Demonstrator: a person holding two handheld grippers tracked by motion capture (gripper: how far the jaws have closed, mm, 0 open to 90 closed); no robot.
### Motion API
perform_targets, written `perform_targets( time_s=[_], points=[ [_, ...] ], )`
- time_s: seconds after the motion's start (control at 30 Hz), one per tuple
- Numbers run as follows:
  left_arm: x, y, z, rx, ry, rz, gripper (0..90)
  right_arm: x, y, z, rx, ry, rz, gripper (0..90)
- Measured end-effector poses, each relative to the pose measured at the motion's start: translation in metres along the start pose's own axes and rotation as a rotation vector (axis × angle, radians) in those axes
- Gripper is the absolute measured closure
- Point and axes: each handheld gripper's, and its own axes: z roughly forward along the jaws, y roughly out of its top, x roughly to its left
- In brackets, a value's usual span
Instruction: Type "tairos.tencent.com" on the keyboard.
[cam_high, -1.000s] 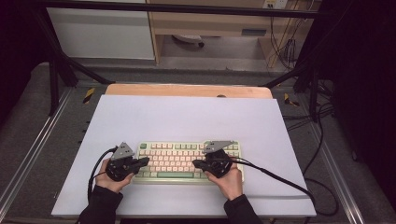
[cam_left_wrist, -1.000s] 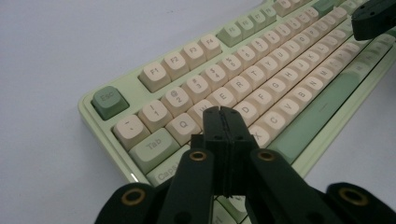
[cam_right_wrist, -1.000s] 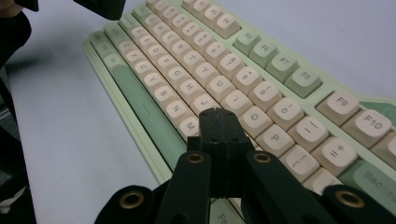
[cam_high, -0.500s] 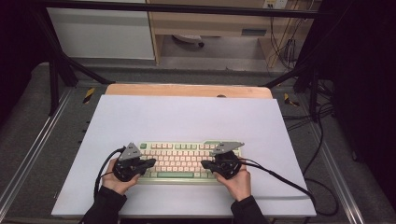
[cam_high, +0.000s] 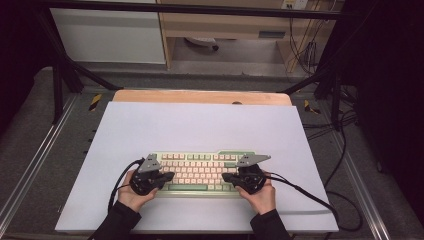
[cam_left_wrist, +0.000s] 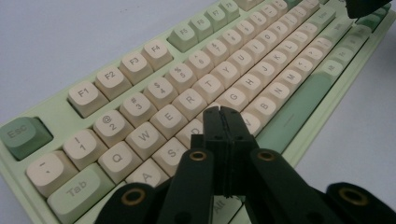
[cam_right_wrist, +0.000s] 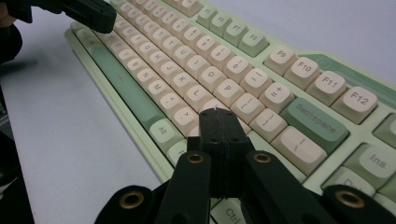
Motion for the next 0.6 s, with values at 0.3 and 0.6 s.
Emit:
perform_targets(
  time_s=[0.3,0.6],
  points=[
    [-0.0045,0.0006,0.0059,0.012,-0.009,0.013,89.7,-0.0021,-0.0025,-0.0007,-0.001,-0.001,0.000,90.0],
    [-0.0054,-0.0008,0.0095,0.022,-0.009,0.019,89.7,-0.0028,-0.0037,-0.0011,0.005,-0.002,0.005,90.0]
  ],
)
